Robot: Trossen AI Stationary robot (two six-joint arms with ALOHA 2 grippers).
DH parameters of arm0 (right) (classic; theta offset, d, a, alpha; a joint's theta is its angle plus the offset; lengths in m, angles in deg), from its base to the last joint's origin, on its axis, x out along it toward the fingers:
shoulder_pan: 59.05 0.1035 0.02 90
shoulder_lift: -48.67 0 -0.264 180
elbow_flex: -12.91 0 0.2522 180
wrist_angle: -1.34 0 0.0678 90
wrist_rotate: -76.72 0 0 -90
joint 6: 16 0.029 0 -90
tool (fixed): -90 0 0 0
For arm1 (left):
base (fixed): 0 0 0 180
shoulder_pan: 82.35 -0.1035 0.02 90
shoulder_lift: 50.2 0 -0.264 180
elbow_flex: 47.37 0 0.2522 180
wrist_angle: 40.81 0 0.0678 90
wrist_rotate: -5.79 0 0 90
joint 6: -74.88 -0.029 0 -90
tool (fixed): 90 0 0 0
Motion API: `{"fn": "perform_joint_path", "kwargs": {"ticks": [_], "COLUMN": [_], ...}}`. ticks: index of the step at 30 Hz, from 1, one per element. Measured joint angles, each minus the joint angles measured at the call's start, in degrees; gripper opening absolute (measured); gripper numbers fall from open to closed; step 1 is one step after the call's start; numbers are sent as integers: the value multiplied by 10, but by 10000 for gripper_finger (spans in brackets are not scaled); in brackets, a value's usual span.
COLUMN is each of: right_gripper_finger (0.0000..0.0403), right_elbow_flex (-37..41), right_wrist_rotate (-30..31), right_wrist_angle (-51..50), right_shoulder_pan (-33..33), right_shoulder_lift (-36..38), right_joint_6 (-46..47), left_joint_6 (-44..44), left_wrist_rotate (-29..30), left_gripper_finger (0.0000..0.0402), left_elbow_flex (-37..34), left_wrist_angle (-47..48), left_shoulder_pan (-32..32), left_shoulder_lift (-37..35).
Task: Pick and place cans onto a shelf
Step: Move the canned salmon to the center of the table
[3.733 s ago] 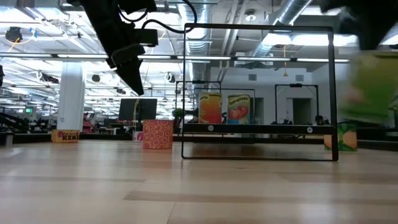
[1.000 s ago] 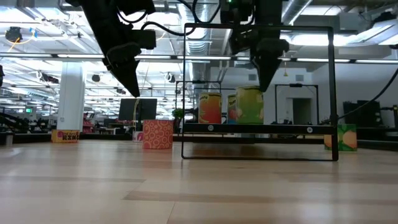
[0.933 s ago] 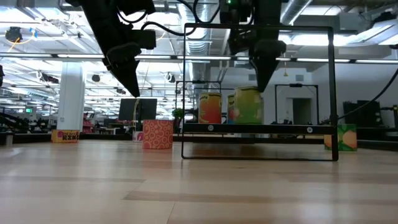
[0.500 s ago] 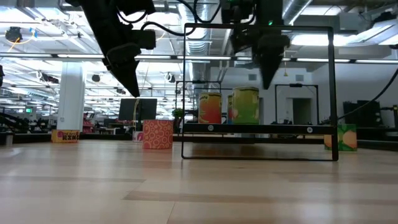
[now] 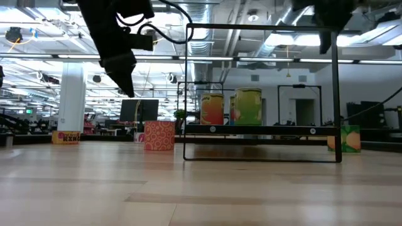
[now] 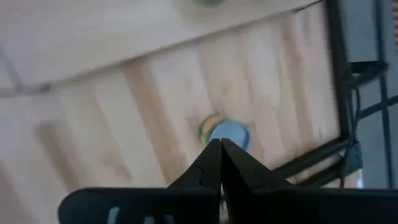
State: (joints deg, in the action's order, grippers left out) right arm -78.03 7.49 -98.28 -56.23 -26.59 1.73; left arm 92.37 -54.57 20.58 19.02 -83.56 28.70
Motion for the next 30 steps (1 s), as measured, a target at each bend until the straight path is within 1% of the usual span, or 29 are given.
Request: {"fn": "perform_joint_path", "kwargs": {"ticks": [4,6,7,9,10,12,14,15,18,20,23,30], "right_gripper_finger": [24,23,23,23,23,24,24,24,22,22,24,24], "right_elbow_flex": [87,125,140,171,182,205,223,231,250,254,255,255], "right_wrist_rotate": [13,13,15,17,18,18,19,19,19,19,19,20], "right_wrist_angle": [37,62,70,83,86,89,89,91,100,102,110,134], "right_shoulder_pan": [12,21,26,35,39,48,57,61,73,78,85,93], "right_shoulder_lift": [102,144,158,187,197,215,224,228,231,229,222,216], "right_joint_6": [83,120,131,143,149,157,169,172,174,174,174,158], "left_joint_6": [12,4,-7,-48,-76,-114,-123,-118,-103,-103,-114,-121], "left_wrist_rotate": [111,134,134,100,67,-17,-87,-105,-127,-136,-157,-159], "left_gripper_finger": [0,0,0,0,0,0,0,0,0,0,0,0], "left_elbow_flex": [0,0,0,0,0,0,3,4,4,4,6,52], "left_wrist_angle": [-25,-51,-72,-116,-139,-162,-171,-171,-174,-189,-215,-206], "left_shoulder_pan": [-23,-53,-74,-125,-153,-216,-276,-303,-363,-380,-384,-383], "left_shoulder_lift": [0,0,0,3,9,23,44,56,85,100,119,182]}}
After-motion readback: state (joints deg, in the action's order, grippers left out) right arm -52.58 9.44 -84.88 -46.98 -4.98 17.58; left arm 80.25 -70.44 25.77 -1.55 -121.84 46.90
